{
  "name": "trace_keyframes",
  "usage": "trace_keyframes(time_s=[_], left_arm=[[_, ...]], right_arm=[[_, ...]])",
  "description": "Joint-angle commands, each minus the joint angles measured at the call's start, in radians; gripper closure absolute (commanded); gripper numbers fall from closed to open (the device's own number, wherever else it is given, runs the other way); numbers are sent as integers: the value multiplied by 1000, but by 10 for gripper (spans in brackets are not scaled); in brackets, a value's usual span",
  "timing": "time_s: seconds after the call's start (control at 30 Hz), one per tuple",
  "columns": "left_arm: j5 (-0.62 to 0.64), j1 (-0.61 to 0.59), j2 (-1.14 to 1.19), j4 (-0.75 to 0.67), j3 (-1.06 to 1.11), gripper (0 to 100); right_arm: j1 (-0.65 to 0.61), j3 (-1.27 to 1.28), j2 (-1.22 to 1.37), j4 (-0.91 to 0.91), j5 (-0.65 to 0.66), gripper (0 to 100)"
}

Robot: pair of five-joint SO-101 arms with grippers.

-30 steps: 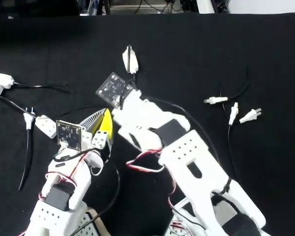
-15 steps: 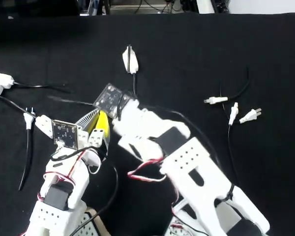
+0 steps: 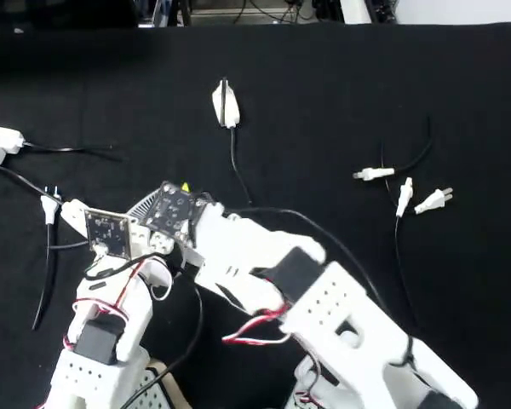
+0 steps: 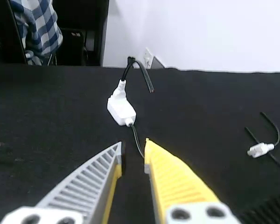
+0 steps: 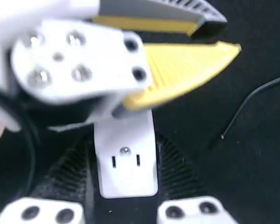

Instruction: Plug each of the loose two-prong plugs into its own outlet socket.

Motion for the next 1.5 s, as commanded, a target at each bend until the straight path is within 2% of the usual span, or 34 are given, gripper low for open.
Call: trace_keyframes(time_s=[0.0, 0.3, 0.57, 0.73, 1.07, 1.27, 1.47], left_arm=[[11, -12, -9, 31, 19, 906], [11, -10, -9, 31, 19, 906], [2, 67, -8, 89, 19, 905], [2, 62, -8, 94, 19, 902], [2, -197, -9, 86, 19, 902], [2, -272, -9, 94, 19, 902], [6, -366, -9, 87, 19, 902]], right_arm=[[-8, -110, -114, 41, -60, 986], [-11, -185, -142, 52, -60, 986], [-11, -179, -137, -15, -89, 986], [55, -136, -136, -6, -80, 986], [292, -51, -136, 123, 120, 986], [316, -30, -110, 210, 157, 986], [313, 12, 160, 64, 149, 986]])
